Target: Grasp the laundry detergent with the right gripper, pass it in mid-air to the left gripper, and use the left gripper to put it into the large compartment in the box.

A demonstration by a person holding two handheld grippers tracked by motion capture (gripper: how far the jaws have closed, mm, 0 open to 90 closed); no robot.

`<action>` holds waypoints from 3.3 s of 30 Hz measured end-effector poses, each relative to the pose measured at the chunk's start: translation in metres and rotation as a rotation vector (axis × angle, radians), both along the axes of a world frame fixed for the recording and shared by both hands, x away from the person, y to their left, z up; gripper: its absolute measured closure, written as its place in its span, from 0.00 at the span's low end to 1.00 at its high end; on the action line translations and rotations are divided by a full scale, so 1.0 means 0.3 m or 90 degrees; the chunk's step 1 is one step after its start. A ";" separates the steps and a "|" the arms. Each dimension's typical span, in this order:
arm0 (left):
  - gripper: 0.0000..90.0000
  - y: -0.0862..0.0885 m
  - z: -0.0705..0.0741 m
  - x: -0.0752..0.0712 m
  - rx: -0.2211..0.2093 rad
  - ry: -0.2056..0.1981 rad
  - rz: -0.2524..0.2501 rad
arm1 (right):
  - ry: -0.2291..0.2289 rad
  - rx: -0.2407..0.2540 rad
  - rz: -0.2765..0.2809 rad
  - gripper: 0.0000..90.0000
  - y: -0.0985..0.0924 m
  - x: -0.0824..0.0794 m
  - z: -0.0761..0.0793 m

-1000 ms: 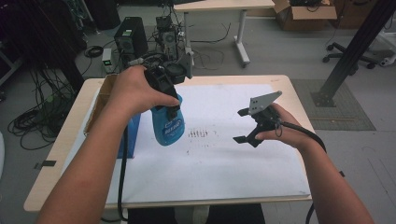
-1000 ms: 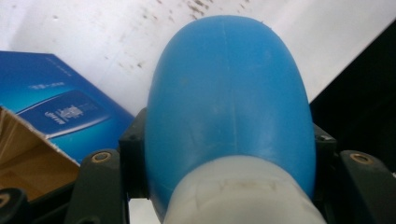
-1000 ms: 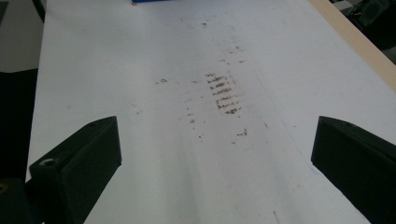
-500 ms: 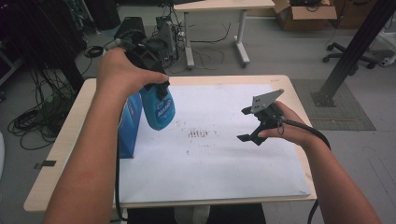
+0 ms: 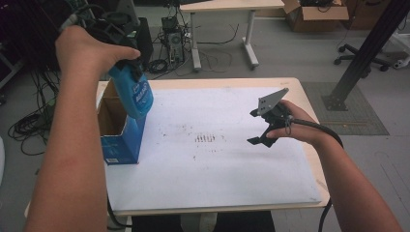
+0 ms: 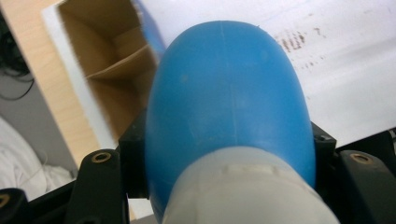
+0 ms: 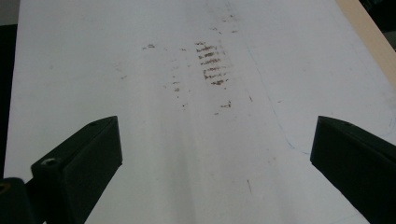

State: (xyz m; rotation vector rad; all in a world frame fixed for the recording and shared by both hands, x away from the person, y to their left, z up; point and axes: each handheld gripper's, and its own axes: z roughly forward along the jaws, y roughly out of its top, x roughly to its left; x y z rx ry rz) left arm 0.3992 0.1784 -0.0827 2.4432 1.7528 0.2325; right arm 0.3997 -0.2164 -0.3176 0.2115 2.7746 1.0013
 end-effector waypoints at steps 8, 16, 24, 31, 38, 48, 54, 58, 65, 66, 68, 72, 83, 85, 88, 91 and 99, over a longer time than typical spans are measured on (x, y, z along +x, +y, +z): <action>0.43 0.081 0.069 -0.002 -0.006 0.003 0.073 | 0.018 -0.051 0.015 0.03 -0.004 0.007 0.017; 0.43 0.141 0.060 0.002 0.003 0.009 0.135 | 0.027 -0.073 0.027 0.03 -0.002 0.004 0.021; 0.43 0.180 -0.003 0.012 0.007 0.026 0.146 | 0.036 -0.083 0.026 0.03 -0.017 0.001 0.020; 0.43 0.218 -0.059 0.020 0.009 0.021 0.165 | 0.038 -0.073 0.026 0.03 -0.009 0.002 0.015; 0.43 0.248 -0.128 0.030 0.010 0.024 0.172 | 0.040 -0.073 0.025 0.03 0.006 0.006 0.021; 0.42 0.268 -0.224 0.049 0.003 0.028 0.164 | 0.041 -0.056 0.021 0.03 0.022 -0.001 0.030; 0.42 0.284 -0.285 0.059 -0.003 0.039 0.164 | 0.046 -0.054 0.028 0.03 0.034 -0.012 0.015; 0.42 0.288 -0.323 0.066 0.007 0.048 0.158 | 0.045 -0.054 0.025 0.03 0.030 -0.012 0.015; 0.42 0.295 -0.398 0.079 0.007 0.061 0.154 | 0.045 -0.059 0.027 0.03 0.029 -0.014 0.012; 0.42 0.293 -0.410 0.081 0.008 0.064 0.153 | 0.045 -0.061 0.026 0.03 0.030 -0.015 0.010; 0.42 0.290 -0.432 0.084 0.010 0.064 0.152 | 0.046 -0.063 0.027 0.03 0.031 -0.016 0.009; 0.42 0.284 -0.473 0.093 0.015 0.068 0.150 | 0.046 -0.063 0.028 0.03 0.031 -0.018 0.004; 0.42 0.261 -0.569 0.117 0.027 0.078 0.134 | 0.058 -0.068 0.028 0.03 0.031 -0.020 -0.024; 0.42 0.264 -0.579 0.120 0.025 0.079 0.138 | 0.059 -0.068 0.028 0.03 0.033 -0.020 -0.026; 0.43 0.267 -0.598 0.124 0.026 0.078 0.138 | 0.059 -0.069 0.031 0.03 0.035 -0.019 -0.029; 0.43 0.271 -0.615 0.127 0.027 0.083 0.133 | 0.064 -0.075 0.033 0.03 0.036 -0.018 -0.032; 0.42 0.288 -0.655 0.131 0.028 0.094 0.138 | 0.060 -0.075 0.038 0.03 0.049 -0.019 -0.025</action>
